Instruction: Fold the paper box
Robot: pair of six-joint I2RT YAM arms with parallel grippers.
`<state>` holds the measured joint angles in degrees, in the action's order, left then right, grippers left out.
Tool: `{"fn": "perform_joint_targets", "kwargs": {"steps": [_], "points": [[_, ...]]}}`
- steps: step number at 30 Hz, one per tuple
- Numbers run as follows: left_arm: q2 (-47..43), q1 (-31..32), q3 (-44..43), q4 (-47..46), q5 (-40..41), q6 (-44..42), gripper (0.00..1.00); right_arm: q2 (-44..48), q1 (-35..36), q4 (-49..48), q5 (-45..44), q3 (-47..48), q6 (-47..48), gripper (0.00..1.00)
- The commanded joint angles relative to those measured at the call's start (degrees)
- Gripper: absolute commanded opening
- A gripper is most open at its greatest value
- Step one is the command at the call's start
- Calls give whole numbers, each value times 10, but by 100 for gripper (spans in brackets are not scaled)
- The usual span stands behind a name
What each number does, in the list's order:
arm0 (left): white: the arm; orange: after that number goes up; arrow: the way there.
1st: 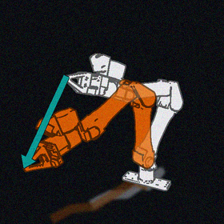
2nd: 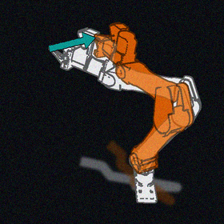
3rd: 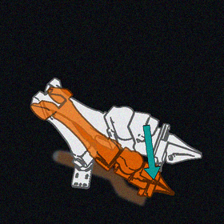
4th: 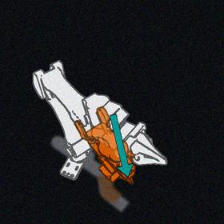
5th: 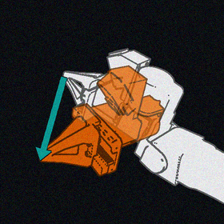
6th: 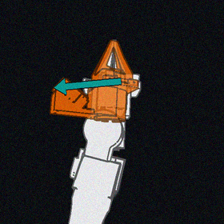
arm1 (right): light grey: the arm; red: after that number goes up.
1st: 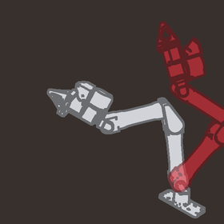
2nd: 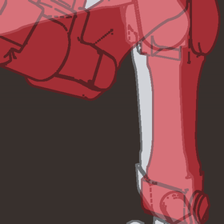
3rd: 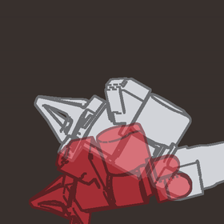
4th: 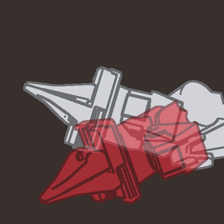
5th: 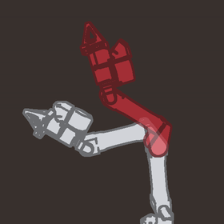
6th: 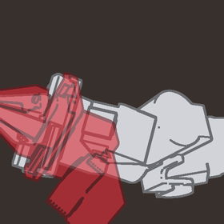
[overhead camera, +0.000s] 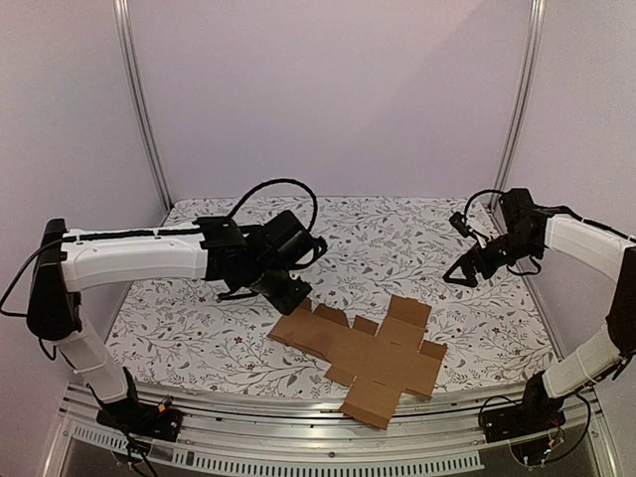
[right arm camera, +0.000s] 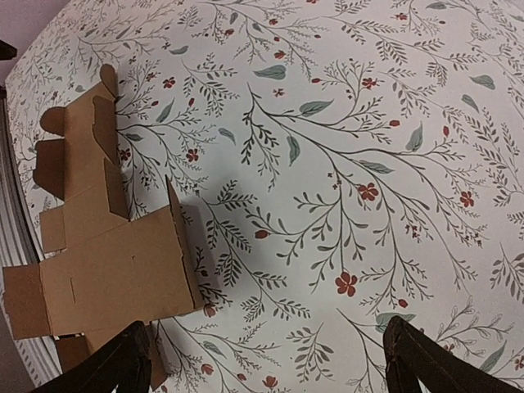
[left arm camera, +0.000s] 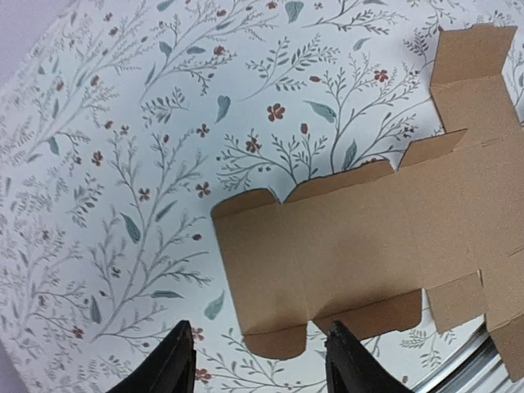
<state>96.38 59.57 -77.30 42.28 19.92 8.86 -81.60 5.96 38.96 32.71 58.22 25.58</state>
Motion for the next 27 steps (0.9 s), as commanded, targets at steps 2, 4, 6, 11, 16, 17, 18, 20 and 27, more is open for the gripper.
{"fn": "perform_joint_targets", "kwargs": {"steps": [2,4,6,11,16,17,18,20,27], "points": [[-64,-1,152,-77,-116,432,54,-79,95,43,-70,53,37,95],[-100,0,224,-152,-143,508,54,-129,125,63,-93,89,32,92],[-129,-1,277,-203,-139,560,53,-173,139,92,-88,129,24,87],[-157,-6,308,-206,-111,568,53,-241,167,128,-79,161,22,79],[-138,-34,230,-140,-102,430,53,-238,172,137,-71,156,26,68],[-127,-40,202,-124,-99,375,53,-237,171,139,-71,157,27,65],[-108,-44,173,-111,-98,321,52,-236,171,142,-70,157,28,63],[-73,-46,115,-107,-130,146,52,-235,171,149,-65,158,31,62],[118,-39,-76,1,-203,-258,50,-186,170,176,-42,151,53,70]]}}
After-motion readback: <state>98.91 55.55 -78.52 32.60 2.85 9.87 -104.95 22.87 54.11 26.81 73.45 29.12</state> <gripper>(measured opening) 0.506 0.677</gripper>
